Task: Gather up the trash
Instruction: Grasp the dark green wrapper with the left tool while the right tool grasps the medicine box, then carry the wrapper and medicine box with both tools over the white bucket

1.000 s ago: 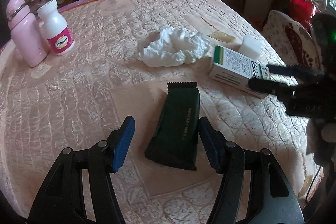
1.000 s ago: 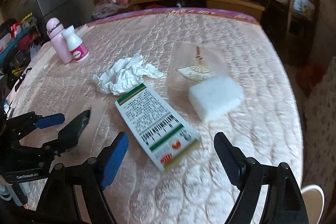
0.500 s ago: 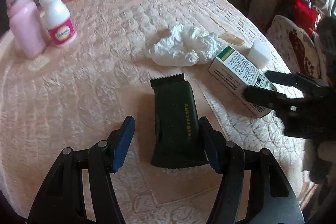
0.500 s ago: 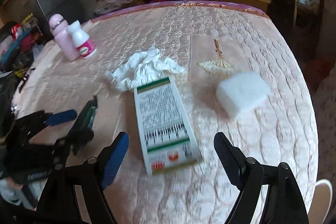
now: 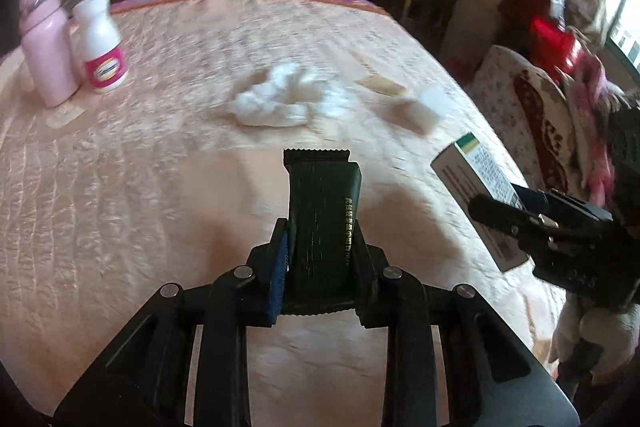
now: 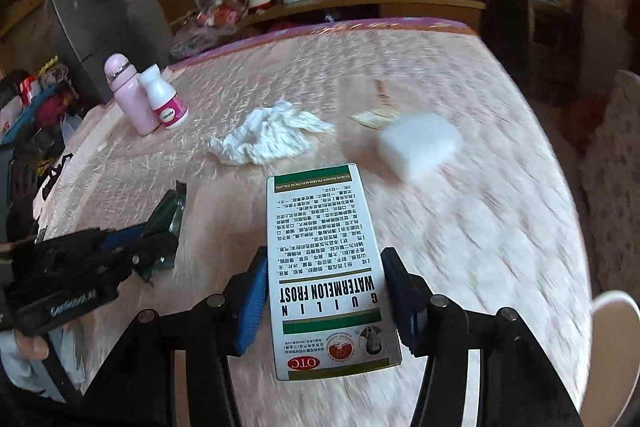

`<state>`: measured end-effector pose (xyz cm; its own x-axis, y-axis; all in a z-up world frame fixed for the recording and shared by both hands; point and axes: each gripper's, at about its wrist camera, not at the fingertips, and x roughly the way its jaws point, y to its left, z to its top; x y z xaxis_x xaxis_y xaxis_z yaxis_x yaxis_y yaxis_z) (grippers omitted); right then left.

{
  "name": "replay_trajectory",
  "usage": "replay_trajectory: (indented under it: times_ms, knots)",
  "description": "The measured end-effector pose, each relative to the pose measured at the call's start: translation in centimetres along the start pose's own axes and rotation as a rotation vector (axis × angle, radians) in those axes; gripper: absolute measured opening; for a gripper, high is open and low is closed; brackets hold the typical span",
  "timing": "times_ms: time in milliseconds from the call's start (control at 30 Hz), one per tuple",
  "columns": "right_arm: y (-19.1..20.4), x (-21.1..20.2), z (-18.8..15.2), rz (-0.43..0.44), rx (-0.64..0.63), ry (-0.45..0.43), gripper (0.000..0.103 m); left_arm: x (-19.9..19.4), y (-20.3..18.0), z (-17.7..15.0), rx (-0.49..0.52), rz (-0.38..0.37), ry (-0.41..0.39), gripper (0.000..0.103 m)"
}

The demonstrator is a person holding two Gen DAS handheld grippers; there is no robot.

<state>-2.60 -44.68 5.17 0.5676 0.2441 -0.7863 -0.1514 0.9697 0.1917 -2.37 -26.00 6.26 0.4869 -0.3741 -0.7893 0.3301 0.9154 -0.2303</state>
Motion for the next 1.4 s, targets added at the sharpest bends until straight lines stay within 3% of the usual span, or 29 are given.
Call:
replay_trajectory:
  times_ms: [533, 933, 1400]
  knots:
    - [-5.5, -11.4, -8.1, -0.171, 0.134, -0.107, 0.053, -0.9, -12.1, -2.3, 0.163, -0.075, -0.029, 0.025]
    - [-10.9, -16.4, -12.1, -0.280, 0.250, -0.145, 0.053, 0.1, -20.0, -3.0, 0.274, -0.156, -0.011, 0.025]
    - [-16.7, -19.2, -15.4, -0.368, 0.361, -0.145, 0.053, 2.2, -28.0, -4.0, 0.384, -0.230, 0.030, 0.025]
